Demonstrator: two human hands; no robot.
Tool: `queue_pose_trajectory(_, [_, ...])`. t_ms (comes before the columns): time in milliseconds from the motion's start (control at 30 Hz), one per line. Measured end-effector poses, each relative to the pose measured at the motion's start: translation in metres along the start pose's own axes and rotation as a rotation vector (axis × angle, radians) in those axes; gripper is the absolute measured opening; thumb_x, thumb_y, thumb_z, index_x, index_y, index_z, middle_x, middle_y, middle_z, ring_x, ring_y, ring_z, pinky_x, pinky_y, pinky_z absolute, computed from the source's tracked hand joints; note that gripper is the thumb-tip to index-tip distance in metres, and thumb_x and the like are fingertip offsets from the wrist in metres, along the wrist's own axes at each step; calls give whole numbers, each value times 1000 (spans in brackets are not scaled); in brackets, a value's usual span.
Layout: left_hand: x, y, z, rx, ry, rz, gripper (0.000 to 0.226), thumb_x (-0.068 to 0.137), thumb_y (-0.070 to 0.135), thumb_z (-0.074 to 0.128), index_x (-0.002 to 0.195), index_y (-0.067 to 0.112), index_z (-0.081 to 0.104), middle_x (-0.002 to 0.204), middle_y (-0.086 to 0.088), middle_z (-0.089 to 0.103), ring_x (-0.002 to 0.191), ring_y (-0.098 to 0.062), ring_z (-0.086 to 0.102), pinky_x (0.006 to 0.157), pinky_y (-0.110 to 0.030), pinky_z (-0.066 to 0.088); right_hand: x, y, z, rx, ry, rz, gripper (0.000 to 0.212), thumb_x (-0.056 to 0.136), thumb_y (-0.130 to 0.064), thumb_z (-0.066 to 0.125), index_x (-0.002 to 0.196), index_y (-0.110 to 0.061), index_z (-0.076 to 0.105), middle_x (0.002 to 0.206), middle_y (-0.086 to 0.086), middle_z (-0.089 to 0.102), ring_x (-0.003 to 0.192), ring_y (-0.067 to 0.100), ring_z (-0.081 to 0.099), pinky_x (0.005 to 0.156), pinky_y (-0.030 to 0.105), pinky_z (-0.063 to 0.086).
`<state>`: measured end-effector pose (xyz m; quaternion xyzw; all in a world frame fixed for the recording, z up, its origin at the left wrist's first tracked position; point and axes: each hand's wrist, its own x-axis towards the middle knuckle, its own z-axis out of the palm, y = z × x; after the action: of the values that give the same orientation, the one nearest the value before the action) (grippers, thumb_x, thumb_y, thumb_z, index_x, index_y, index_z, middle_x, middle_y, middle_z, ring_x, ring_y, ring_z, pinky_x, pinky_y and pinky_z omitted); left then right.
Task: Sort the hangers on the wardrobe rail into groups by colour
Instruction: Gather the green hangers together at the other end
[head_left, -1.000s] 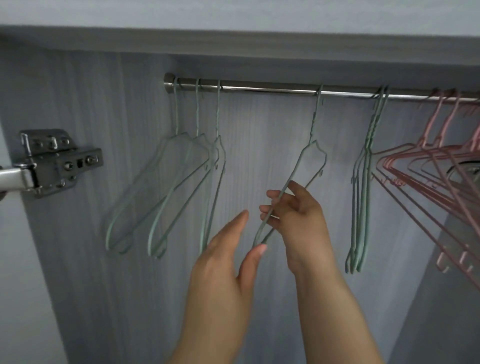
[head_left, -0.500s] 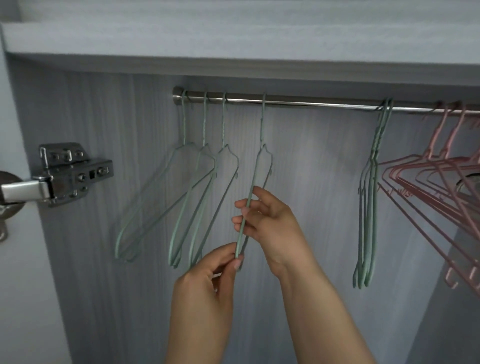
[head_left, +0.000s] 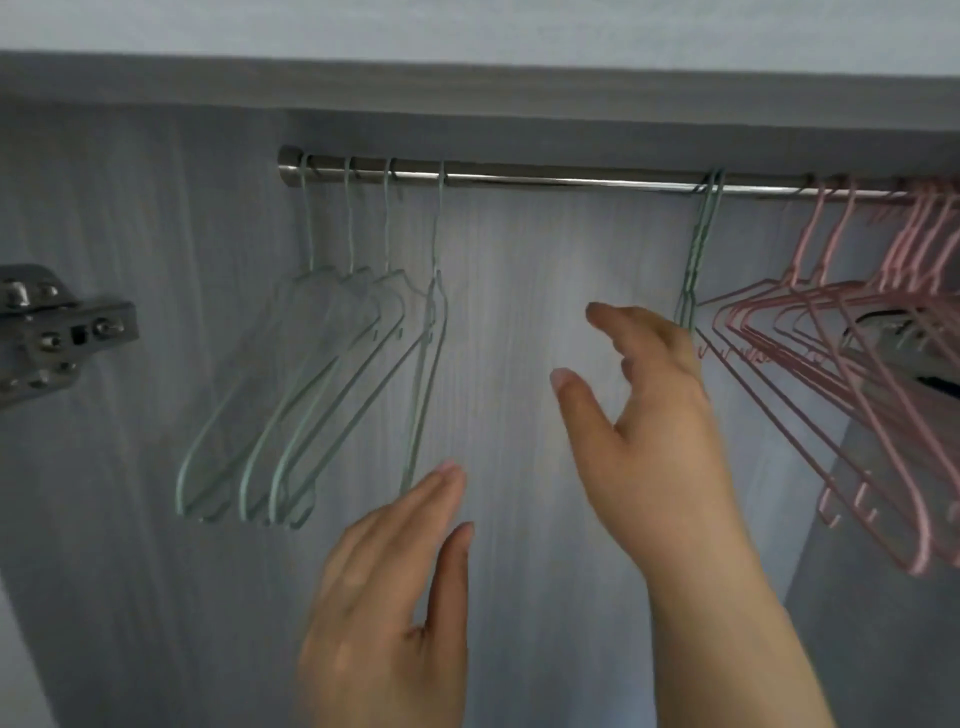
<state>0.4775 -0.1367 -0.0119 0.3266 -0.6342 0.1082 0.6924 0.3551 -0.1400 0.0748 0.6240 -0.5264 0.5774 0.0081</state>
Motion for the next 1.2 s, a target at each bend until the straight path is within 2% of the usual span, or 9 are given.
queue_pose_trajectory(133, [9,39,41,-378,-362,-401,24,86,41,52,108,37,62,103,20,66,95,9,59,84,-5,43,5,25,-36,-126,79,79,46,91,-16,51,135,-22,41,138,-4,37,129,12,38,100,17,29])
queue_pose_trajectory(233, [13,46,84,-494,-633,-609,36,87,47,42,118,31,53,123,10,55,115,-4,50,103,-29,41,-2,35,-46,-81,64,134,47,92,-13,49,137,-22,38,140,-5,38,131,11,37,105,21,30])
queue_pose_trajectory(300, [19,48,102,-602,-666,-664,27,89,38,44,104,22,60,110,2,62,106,-13,56,95,-31,45,-4,42,-50,-56,55,190,49,93,-14,48,139,-21,35,142,-5,38,132,10,36,109,24,30])
queue_pose_trajectory(467, [18,51,114,-574,-597,-703,23,95,16,37,80,19,55,76,9,59,66,-1,53,55,-5,38,3,60,-47,67,10,359,50,95,-19,45,142,-22,30,139,-4,44,114,10,49,88,13,40])
queue_pose_trajectory(533, [18,51,113,-519,-536,-685,22,96,19,32,83,17,49,78,8,58,67,-1,52,56,-3,38,5,64,-41,116,-13,405,51,95,-21,46,142,-23,30,127,-6,49,91,1,52,68,4,38])
queue_pose_trajectory(700, [20,51,112,-381,-448,-615,22,97,23,24,81,16,39,68,7,47,57,-5,44,50,-11,36,9,66,-24,227,-95,496,59,94,-19,47,146,-20,19,108,-8,54,67,-9,51,48,-1,41])
queue_pose_trajectory(900, [17,36,100,-253,-338,-574,31,96,18,24,67,27,27,64,4,35,54,-7,31,49,-15,33,12,66,-14,327,-36,507,49,96,-10,38,143,-15,28,72,0,53,54,9,49,39,3,38])
queue_pose_trajectory(1033, [19,24,87,-219,-247,-575,32,95,13,26,65,25,26,61,3,32,52,-7,28,50,-12,34,14,71,-10,402,119,515,41,97,-17,40,137,-16,41,57,0,41,47,8,39,43,16,37])
queue_pose_trajectory(1200, [15,11,76,-162,-182,-562,32,95,12,28,64,23,28,59,3,31,50,-6,33,50,-11,33,11,70,9,387,66,448,39,95,-13,41,133,-16,48,49,-5,33,33,2,31,42,17,31])
